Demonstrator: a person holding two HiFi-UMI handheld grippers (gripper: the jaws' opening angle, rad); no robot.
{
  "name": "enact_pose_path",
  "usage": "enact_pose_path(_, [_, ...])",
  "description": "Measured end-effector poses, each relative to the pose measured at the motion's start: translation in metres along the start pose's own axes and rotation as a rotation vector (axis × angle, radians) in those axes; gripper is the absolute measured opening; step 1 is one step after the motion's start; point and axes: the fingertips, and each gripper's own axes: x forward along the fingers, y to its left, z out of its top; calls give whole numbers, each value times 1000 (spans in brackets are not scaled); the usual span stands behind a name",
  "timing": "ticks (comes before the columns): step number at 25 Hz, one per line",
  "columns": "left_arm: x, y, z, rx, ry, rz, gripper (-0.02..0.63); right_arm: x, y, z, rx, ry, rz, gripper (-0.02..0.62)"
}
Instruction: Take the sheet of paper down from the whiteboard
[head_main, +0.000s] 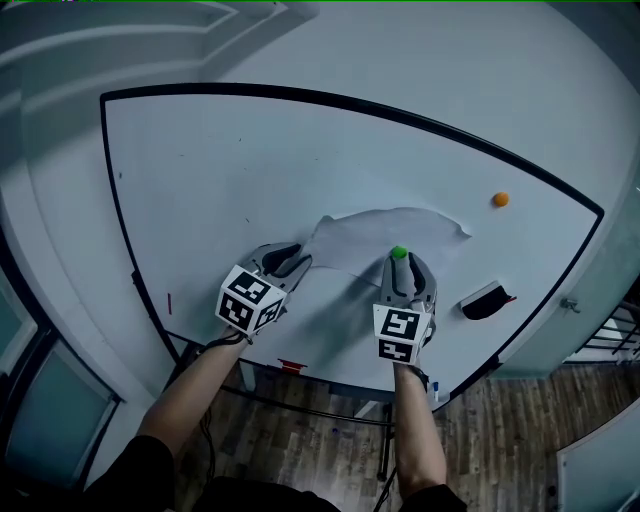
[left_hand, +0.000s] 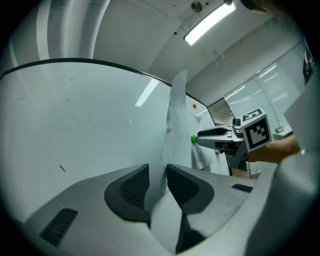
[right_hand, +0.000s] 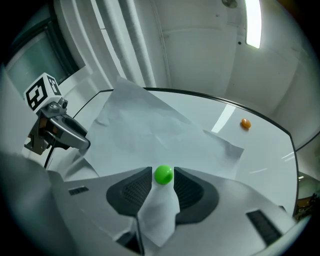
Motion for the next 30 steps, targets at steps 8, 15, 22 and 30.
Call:
enact_pose_path(8, [6, 2, 1, 6, -5, -12, 98, 10, -1, 4, -25, -1, -16, 132])
enact_pose_path(15, [8, 3, -1, 3, 0, -19, 97, 13, 0, -1, -52, 18, -30, 130])
enact_pose_path(22, [9, 4, -2, -2, 3, -25, 76, 14, -2, -2, -53, 19, -50, 130])
enact_pose_path(30, [12, 3, -4, -15, 3, -33, 28, 14, -2, -3, -55, 16, -45, 130])
